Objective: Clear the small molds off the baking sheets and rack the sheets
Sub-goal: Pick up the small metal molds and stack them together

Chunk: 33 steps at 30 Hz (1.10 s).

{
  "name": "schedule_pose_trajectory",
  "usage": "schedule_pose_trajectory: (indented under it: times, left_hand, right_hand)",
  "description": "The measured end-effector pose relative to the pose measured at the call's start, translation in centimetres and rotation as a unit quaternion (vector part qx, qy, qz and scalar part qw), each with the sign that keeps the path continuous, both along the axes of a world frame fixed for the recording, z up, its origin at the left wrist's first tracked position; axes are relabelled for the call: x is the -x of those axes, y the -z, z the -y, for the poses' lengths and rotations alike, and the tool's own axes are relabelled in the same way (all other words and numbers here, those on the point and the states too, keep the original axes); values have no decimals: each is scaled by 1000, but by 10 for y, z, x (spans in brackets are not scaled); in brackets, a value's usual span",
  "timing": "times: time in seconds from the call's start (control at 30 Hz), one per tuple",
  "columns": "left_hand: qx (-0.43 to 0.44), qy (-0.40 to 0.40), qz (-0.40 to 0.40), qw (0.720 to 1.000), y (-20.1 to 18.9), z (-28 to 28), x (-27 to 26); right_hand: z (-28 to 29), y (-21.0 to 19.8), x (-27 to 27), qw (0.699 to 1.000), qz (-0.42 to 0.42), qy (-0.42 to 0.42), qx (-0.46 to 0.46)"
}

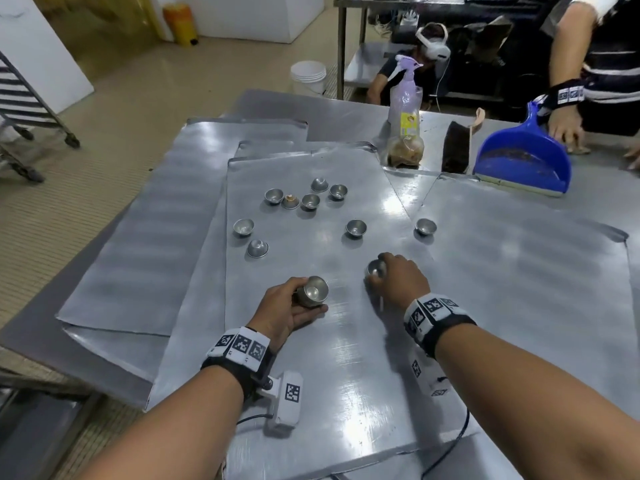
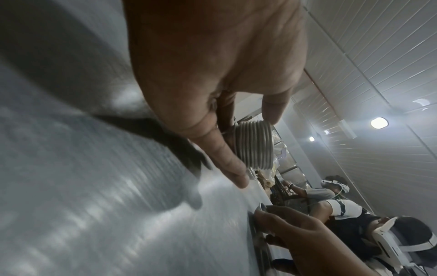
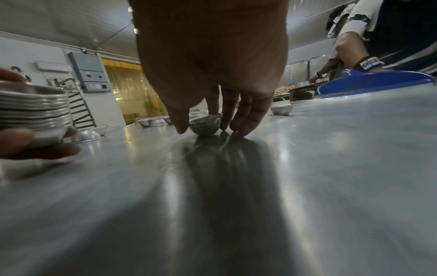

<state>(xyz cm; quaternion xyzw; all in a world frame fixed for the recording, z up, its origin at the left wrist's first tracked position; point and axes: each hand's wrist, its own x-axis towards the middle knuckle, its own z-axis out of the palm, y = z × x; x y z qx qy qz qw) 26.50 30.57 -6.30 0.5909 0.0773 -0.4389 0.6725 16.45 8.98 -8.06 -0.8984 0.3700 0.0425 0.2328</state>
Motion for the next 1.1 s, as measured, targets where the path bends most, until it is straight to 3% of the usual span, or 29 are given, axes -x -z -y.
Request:
schedule_pose_trajectory:
  times: [0.33,0.57,0.73,1.1]
  left_hand:
    - [12,14,5,1000,-2,-3,-9]
    - [30,31,7,999,-2,-5,-15]
    - [57,27,-14,998,-3,-6,-15]
    - [36,12,8,999,-1,-10,-19]
  right_hand:
    - [-51,-10,18,994,81,36,-69]
    - [-87,-26,7,965,233,-12,-117]
    - [-102,-29,-9,975,186,-88,-85]
    - [-111,-17,-18,971,208,-95,-75]
